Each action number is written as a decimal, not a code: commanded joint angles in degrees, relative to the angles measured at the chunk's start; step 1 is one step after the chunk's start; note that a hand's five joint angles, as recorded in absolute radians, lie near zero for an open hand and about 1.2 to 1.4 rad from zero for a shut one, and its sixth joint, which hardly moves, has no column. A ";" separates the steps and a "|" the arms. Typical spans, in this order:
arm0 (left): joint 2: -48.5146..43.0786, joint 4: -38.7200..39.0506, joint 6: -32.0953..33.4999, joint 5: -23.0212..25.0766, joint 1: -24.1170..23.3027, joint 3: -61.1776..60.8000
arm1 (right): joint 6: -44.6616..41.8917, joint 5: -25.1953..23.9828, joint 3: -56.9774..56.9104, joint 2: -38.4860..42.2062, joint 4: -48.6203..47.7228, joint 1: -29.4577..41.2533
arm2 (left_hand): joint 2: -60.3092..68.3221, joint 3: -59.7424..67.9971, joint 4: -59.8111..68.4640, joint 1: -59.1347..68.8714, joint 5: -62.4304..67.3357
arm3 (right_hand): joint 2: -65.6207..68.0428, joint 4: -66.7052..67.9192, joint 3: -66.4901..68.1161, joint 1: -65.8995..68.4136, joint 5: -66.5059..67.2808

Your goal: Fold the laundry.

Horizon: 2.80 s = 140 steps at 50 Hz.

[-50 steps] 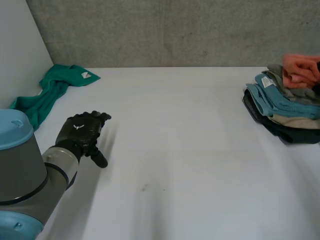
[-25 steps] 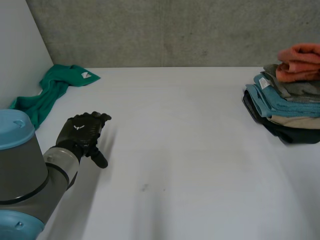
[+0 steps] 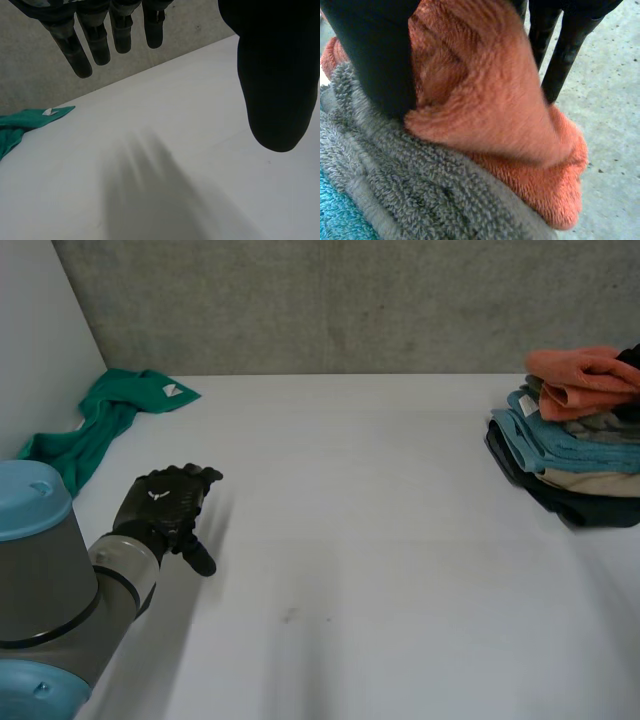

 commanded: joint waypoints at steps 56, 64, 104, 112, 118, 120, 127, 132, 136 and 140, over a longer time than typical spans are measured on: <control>0.18 -0.10 0.07 0.26 0.27 -0.24 | -4.94 28.38 -21.81 -0.09 44.88 11.85 | -1.38 -1.86 -1.42 -0.77 -2.39 | -19.53 -22.20 -20.00 -15.38 -20.52; 0.18 -0.10 0.07 0.26 0.18 -0.24 | -4.41 28.64 -22.86 4.21 45.68 11.76 | -1.38 -1.86 -1.42 -0.77 -2.39 | -19.53 -22.20 -20.00 -15.38 -20.52; 0.10 -0.19 0.07 0.26 0.35 -0.86 | -5.28 27.76 -32.53 2.03 47.26 9.13 | -1.38 -1.86 -1.42 -0.77 -2.39 | -19.53 -22.20 -20.00 -15.38 -20.52; 0.88 -0.10 0.07 0.35 0.44 -1.03 | -5.55 28.55 -31.48 -6.85 46.64 10.70 | -1.38 -1.86 -1.42 -0.77 -2.39 | -19.53 -22.20 -20.00 -15.38 -20.52; 2.47 0.07 0.07 0.26 0.53 -0.86 | -11.16 28.55 -27.35 -11.77 46.56 16.24 | -1.38 -1.86 -1.42 -0.77 -2.39 | -19.53 -22.20 -20.00 -15.38 -20.52; 3.52 0.07 -0.02 0.26 0.53 -0.60 | -16.34 28.99 -23.67 -14.05 46.99 19.14 | -1.43 -1.90 -1.47 -0.82 -2.44 | -19.53 -22.20 -20.00 -15.38 -20.52; 7.65 1.39 0.07 0.26 1.58 0.02 | -24.80 36.52 -9.62 -19.86 46.47 30.11 | -1.43 -1.90 -1.47 -0.82 -2.44 | -19.53 -22.20 -20.00 -15.38 -20.52; 9.41 1.57 0.51 0.53 4.13 1.25 | -24.62 43.14 1.56 -22.76 42.35 37.33 | -1.43 -1.90 -1.47 -0.82 -2.44 | -19.53 -22.20 -20.00 -15.38 -20.52; 9.15 1.39 0.77 0.97 6.59 3.00 | -24.27 45.78 12.98 -24.52 37.16 43.83 | -1.43 -1.90 -1.47 -0.82 -2.44 | -19.53 -22.20 -20.00 -15.38 -20.52; 7.75 1.30 0.95 1.23 11.15 4.76 | -24.27 45.87 22.83 -24.79 32.68 49.55 | -1.43 -1.90 -1.47 -0.82 -2.44 | -19.53 -22.20 -20.00 -15.38 -20.52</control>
